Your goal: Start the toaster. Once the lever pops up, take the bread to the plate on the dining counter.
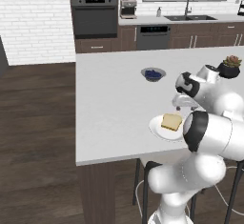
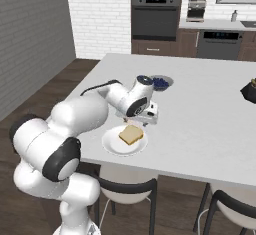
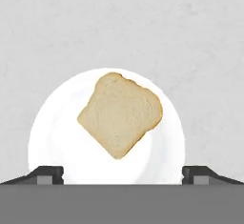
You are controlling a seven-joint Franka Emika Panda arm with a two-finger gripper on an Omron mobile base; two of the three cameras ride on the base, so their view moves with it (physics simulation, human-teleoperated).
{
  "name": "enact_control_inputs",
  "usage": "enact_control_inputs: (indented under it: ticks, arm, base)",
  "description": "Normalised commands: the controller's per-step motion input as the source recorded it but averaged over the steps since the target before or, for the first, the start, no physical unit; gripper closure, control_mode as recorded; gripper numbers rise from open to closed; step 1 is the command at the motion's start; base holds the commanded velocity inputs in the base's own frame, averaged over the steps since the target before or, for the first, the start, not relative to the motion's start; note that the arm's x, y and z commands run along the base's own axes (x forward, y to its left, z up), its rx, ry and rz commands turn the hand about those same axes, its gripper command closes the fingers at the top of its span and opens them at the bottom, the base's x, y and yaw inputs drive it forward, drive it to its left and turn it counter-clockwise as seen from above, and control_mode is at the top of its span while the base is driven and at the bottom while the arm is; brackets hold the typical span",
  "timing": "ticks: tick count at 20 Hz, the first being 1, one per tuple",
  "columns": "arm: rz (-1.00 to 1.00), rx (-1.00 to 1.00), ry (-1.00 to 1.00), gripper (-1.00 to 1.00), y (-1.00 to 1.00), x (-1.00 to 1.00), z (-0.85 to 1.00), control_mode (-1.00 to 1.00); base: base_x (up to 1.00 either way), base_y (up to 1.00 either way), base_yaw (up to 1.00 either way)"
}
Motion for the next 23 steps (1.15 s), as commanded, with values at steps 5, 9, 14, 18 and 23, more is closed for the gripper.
enact_control_inputs:
  ticks: [5,9,14,18,23]
  arm:
    - [-0.13,-0.32,0.03,-1.0,0.52,-0.75,0.98,-1.0]
    - [-0.07,-0.2,0.0,-1.0,0.63,-0.97,0.57,-1.0]
    - [-0.02,-0.22,0.05,-1.0,0.69,-1.0,0.29,-1.0]
    - [-0.03,-0.17,0.04,-1.0,0.8,-0.74,0.37,-1.0]
    - [0.0,-0.08,-0.02,-1.0,0.84,-0.71,-0.01,-1.0]
  base:
    - [0.0,0.0,0.0]
    - [0.0,0.0,0.0]
    - [0.0,0.0,0.0]
    - [0.0,0.0,0.0]
    - [0.0,0.0,0.0]
